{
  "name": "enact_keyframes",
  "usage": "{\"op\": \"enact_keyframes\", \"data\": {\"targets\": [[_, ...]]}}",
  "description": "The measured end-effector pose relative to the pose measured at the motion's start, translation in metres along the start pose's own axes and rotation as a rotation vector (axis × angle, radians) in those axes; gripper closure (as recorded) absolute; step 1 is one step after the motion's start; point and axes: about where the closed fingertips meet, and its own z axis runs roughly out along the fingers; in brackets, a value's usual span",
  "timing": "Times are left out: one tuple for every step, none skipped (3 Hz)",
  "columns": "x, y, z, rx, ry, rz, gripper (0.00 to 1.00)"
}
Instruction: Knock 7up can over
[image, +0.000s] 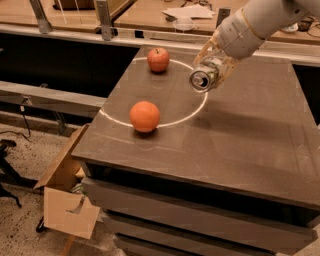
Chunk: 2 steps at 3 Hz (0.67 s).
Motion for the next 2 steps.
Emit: {"op": "enact_keyframes", "data": {"targets": [[-0.009,0.018,0.015,-0.139,-0.043,-0.026,0.73],[-0.009,0.042,0.026,-0.246,0.009,-0.025,0.42]]}}
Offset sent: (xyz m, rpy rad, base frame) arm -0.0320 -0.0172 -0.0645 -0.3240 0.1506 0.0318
